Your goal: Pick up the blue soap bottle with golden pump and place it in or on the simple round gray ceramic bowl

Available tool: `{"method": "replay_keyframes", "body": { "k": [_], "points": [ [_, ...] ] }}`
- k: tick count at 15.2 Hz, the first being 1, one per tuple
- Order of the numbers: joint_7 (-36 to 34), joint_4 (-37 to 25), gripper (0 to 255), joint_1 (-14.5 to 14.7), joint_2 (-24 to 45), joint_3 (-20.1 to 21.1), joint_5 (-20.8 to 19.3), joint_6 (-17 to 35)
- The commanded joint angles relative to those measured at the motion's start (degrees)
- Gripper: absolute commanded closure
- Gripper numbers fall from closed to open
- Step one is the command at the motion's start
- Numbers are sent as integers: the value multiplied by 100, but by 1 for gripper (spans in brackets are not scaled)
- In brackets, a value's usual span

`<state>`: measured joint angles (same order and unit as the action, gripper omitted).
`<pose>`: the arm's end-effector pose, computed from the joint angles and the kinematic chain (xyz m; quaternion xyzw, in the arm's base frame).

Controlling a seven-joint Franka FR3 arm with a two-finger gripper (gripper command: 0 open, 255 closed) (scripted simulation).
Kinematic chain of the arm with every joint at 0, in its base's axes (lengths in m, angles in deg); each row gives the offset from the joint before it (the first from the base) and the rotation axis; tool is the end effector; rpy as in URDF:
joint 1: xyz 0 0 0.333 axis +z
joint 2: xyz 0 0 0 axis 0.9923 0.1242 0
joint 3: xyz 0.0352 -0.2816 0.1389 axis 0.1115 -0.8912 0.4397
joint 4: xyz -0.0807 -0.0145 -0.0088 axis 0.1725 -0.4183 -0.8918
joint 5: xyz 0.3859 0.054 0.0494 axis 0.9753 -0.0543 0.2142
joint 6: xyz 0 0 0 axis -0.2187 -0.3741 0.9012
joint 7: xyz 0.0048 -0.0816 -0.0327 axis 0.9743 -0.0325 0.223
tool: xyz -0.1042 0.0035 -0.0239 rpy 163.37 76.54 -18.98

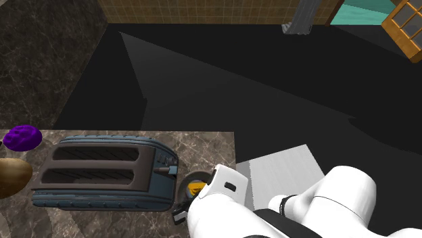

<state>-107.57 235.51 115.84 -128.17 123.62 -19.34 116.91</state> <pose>0.0781 0.2975 0.4518 -0.9837 -0.0434 -0.1639 0.0589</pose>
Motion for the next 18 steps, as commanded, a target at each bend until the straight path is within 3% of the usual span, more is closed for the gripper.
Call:
{"method": "replay_keyframes", "body": {
  "k": [1, 8, 9, 14, 18],
  "points": [
    [-10, 88, 255, 29, 11, 59, 54, 98],
    [-10, 88, 255, 29, 11, 60, 55, 98],
    [-10, 87, 0, 29, 11, 59, 54, 97],
    [-10, 88, 0, 29, 11, 59, 54, 97],
    [-76, -423, 0, 59, -335, -347, -268, -762]
  ]
}}
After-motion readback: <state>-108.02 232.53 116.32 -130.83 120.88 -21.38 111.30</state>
